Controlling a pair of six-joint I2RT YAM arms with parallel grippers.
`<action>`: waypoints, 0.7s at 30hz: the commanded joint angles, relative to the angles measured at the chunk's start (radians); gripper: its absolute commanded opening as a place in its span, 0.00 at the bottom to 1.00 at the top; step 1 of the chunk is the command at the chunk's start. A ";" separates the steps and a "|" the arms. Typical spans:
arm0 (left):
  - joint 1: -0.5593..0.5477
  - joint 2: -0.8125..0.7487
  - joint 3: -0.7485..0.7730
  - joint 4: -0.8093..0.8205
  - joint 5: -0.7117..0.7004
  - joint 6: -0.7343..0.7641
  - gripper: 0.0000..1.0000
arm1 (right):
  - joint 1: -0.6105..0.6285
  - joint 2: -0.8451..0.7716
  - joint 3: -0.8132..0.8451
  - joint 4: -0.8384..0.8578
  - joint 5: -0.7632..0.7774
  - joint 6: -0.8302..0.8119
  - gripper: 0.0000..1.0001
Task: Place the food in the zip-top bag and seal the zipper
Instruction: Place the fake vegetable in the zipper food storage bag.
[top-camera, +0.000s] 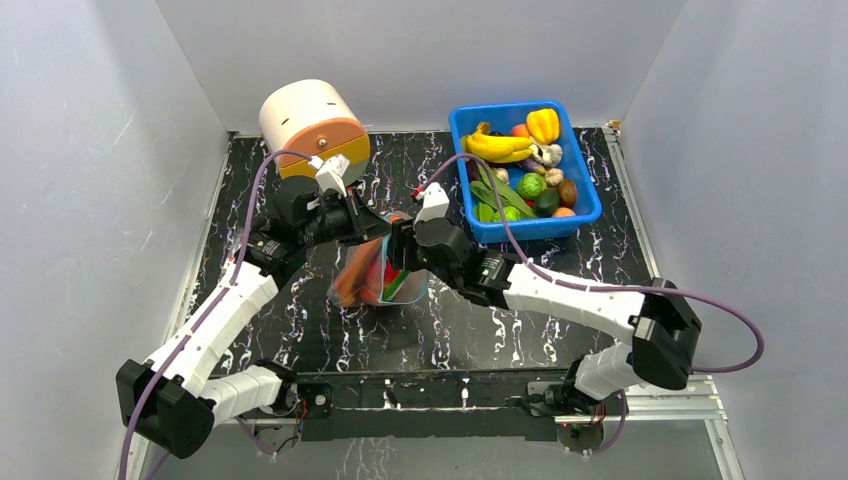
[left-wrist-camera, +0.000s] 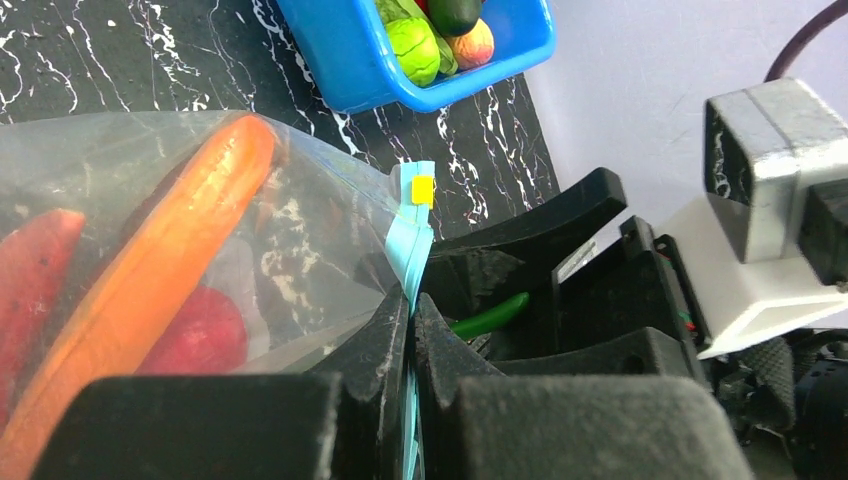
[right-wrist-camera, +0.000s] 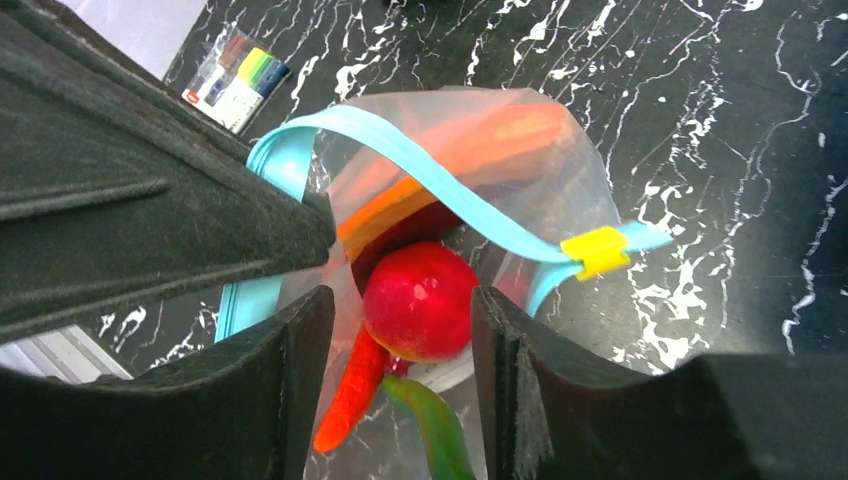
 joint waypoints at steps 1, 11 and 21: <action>-0.002 -0.040 -0.002 0.025 0.002 0.017 0.00 | 0.007 -0.108 0.031 -0.002 0.008 -0.055 0.53; -0.002 -0.032 0.015 0.014 -0.003 0.021 0.00 | 0.006 -0.227 0.037 -0.127 0.092 -0.113 0.57; -0.002 -0.028 0.024 0.016 -0.002 0.014 0.00 | 0.007 -0.350 -0.089 -0.148 0.012 -0.094 0.51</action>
